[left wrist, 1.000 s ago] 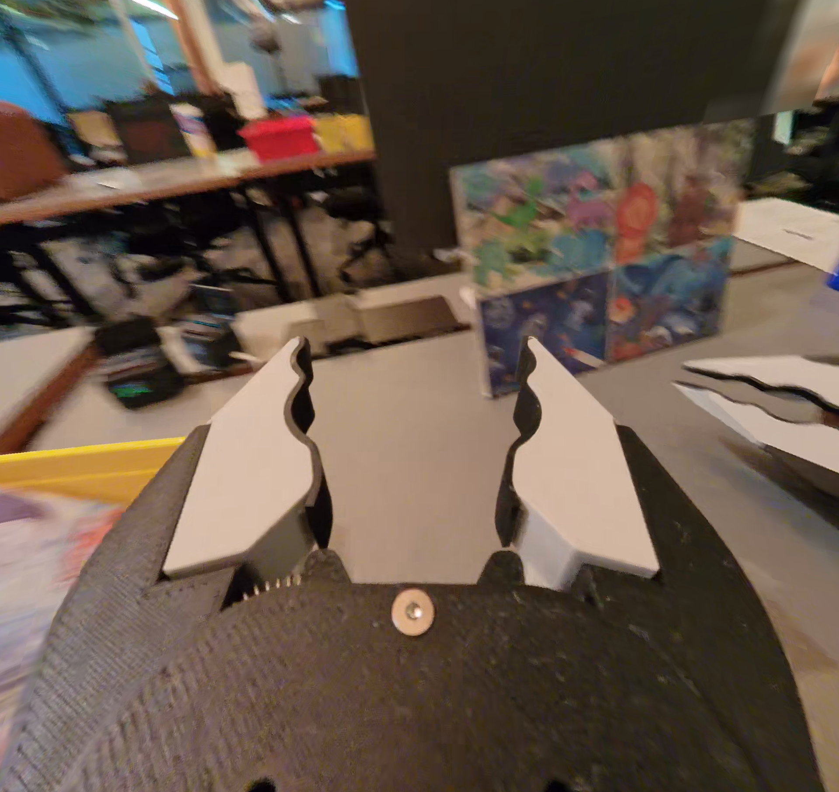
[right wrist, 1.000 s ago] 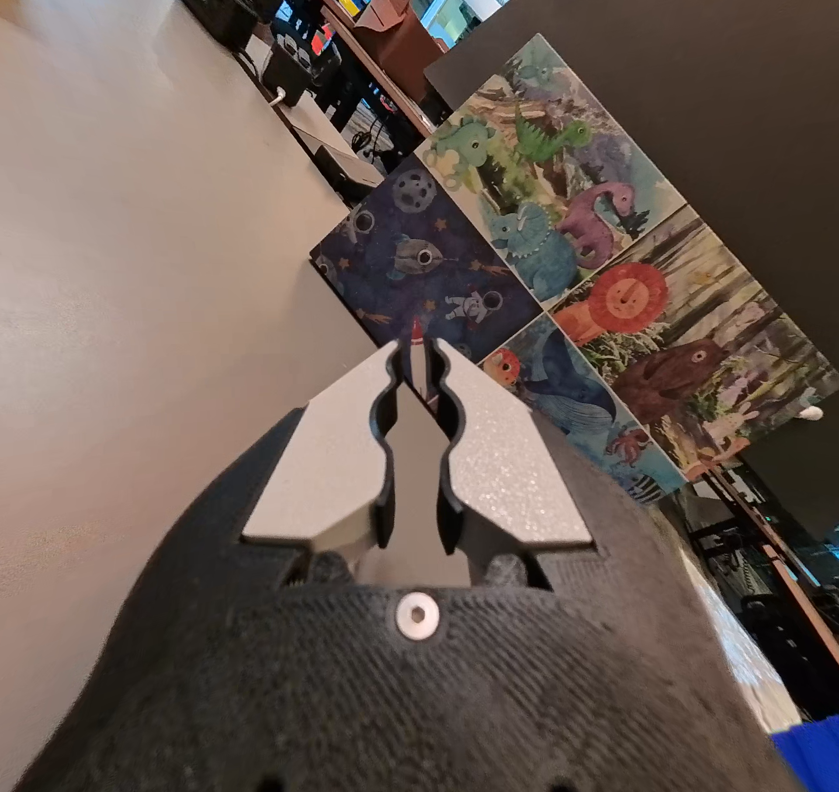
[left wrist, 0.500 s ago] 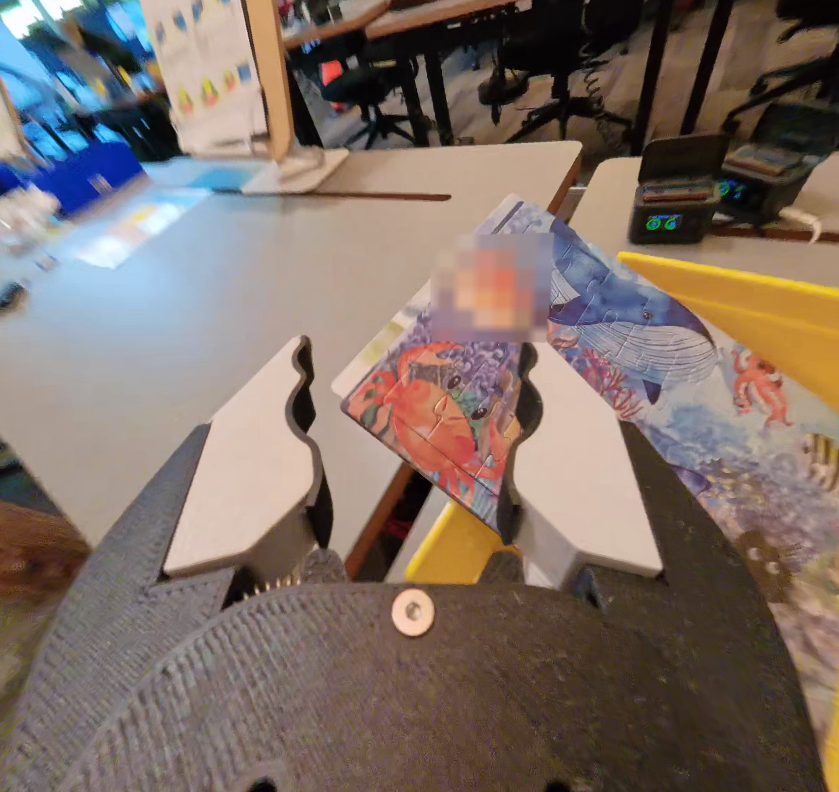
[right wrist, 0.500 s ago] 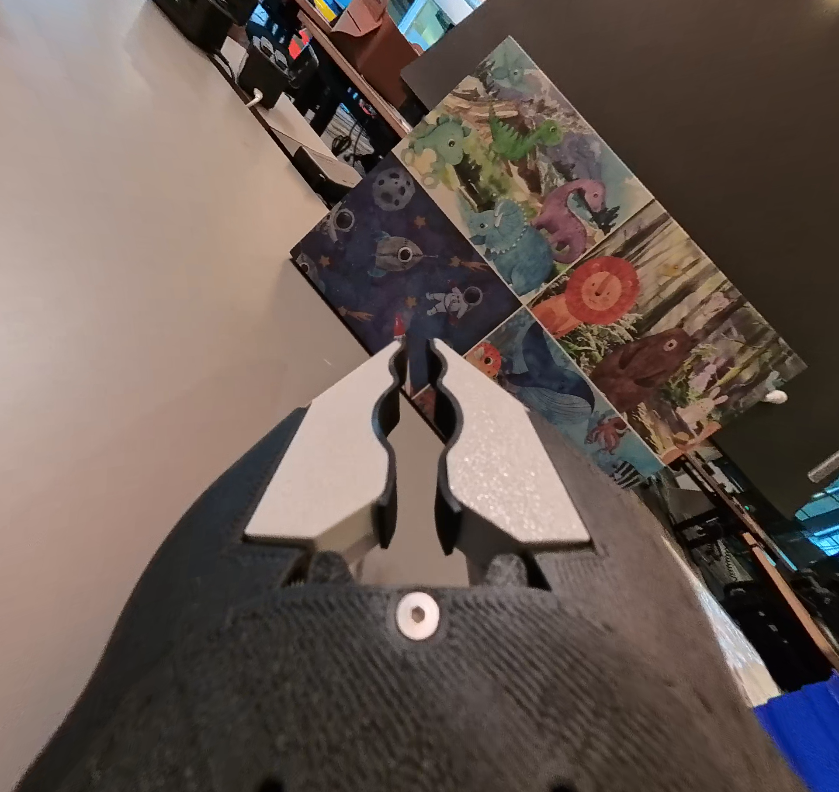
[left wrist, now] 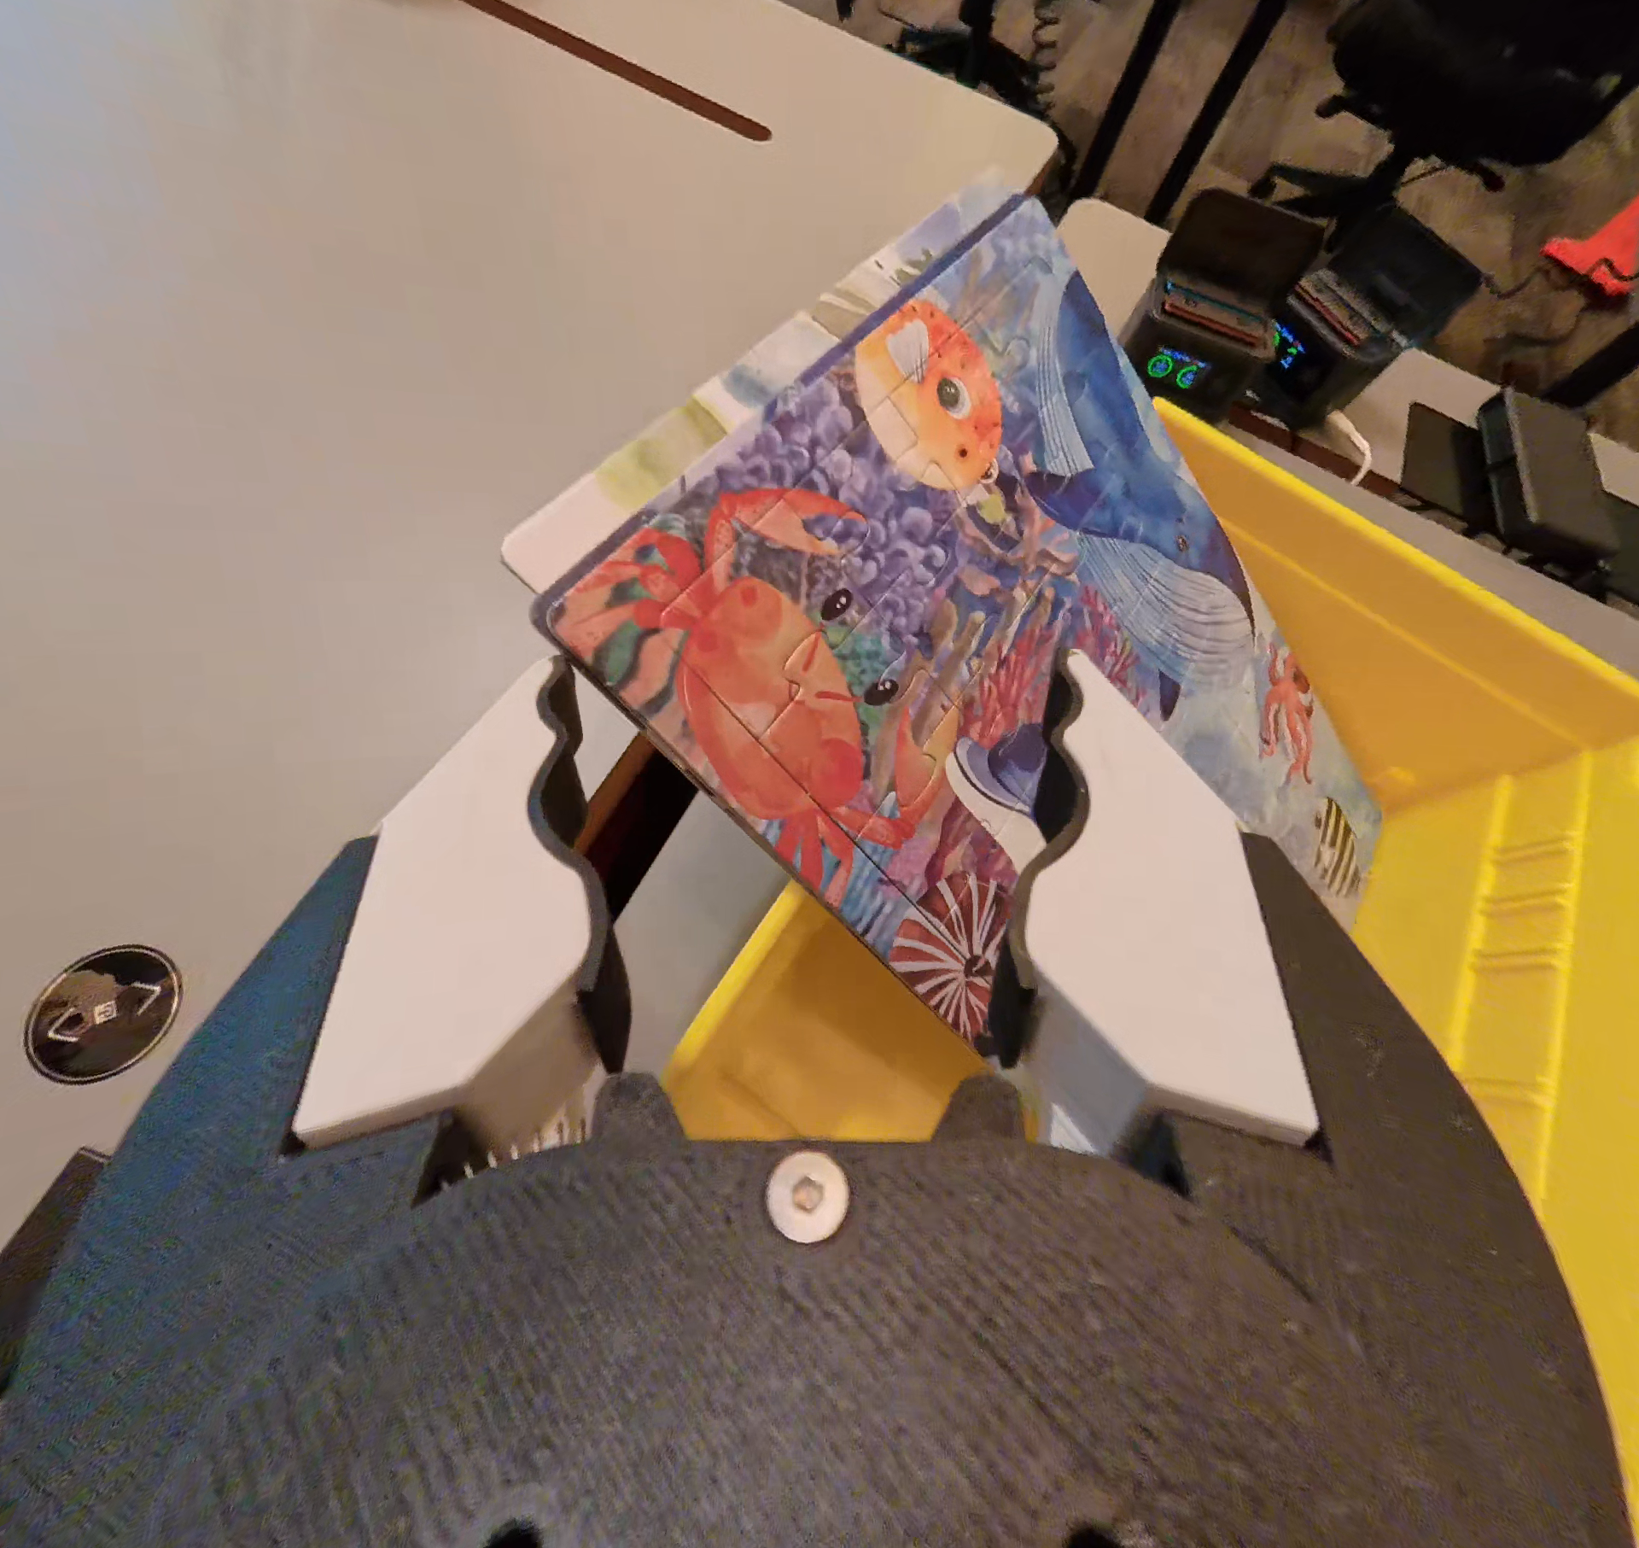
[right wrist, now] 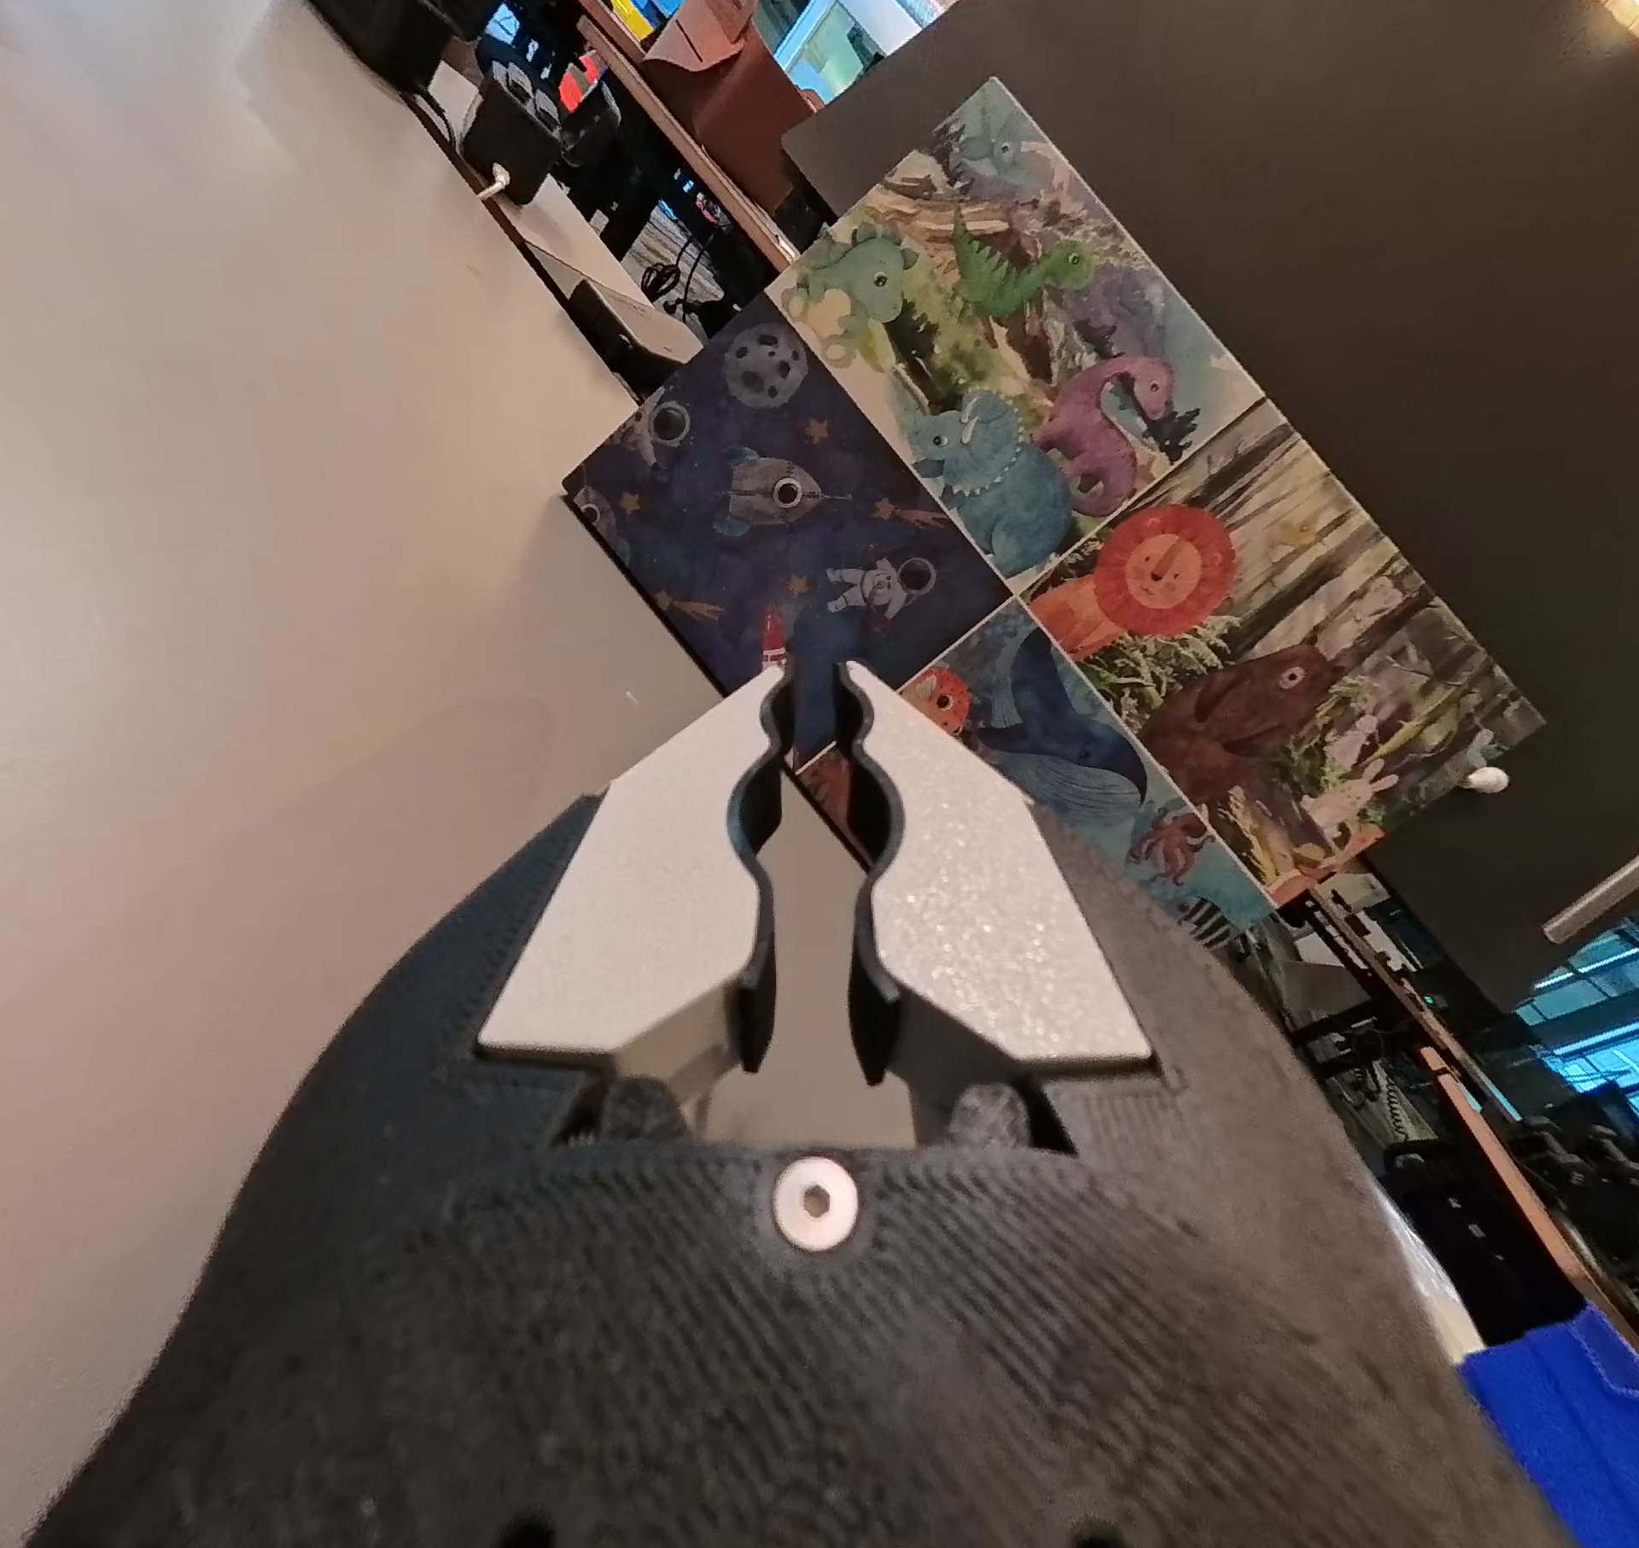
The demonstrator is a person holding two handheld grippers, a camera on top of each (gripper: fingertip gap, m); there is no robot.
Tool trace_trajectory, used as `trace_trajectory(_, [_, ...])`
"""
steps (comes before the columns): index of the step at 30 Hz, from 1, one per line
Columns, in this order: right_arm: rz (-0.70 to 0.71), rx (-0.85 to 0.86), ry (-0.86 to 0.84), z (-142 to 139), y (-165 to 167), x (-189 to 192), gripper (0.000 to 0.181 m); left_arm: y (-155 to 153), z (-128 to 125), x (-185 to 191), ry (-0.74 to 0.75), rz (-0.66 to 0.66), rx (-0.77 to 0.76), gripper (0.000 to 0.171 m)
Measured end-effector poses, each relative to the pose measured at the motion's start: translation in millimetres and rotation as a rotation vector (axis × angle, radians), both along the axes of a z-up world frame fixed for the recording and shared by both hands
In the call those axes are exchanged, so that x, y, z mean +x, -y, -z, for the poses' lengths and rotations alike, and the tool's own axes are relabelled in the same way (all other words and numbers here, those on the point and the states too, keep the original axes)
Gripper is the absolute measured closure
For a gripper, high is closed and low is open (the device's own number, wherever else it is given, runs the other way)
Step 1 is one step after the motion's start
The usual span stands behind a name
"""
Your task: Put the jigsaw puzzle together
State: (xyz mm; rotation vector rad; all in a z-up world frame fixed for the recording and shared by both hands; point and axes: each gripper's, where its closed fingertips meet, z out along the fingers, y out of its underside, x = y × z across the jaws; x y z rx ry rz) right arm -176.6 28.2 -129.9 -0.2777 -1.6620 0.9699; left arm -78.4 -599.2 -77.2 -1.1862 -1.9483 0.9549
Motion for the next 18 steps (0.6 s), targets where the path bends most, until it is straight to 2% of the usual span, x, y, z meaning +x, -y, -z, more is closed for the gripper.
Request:
trace_trajectory(3, [0.002,0.001,0.000,0,-1,0,0.175,0,3,3,0.000,0.000,-0.059,0.075])
trace_trajectory(6, [0.002,-0.014,0.003,-1,-3,0,0.175,-4,0,5,-0.025,-0.003,-0.052,0.077])
trace_trajectory(10, [-0.002,-0.017,0.004,-2,-3,1,0.176,-12,-10,7,-0.047,0.000,-0.076,0.075])
trace_trajectory(12, [-0.004,-0.012,0.004,-1,-2,1,0.176,-19,-18,7,-0.077,0.024,-0.110,0.086])
trace_trajectory(14, [-0.005,-0.011,0.005,-1,-2,1,0.176,-27,-26,6,-0.093,0.037,-0.137,0.089])
trace_trajectory(18, [-0.005,-0.017,0.004,-2,-3,1,0.176,-34,-24,3,-0.045,0.042,-0.161,0.078])
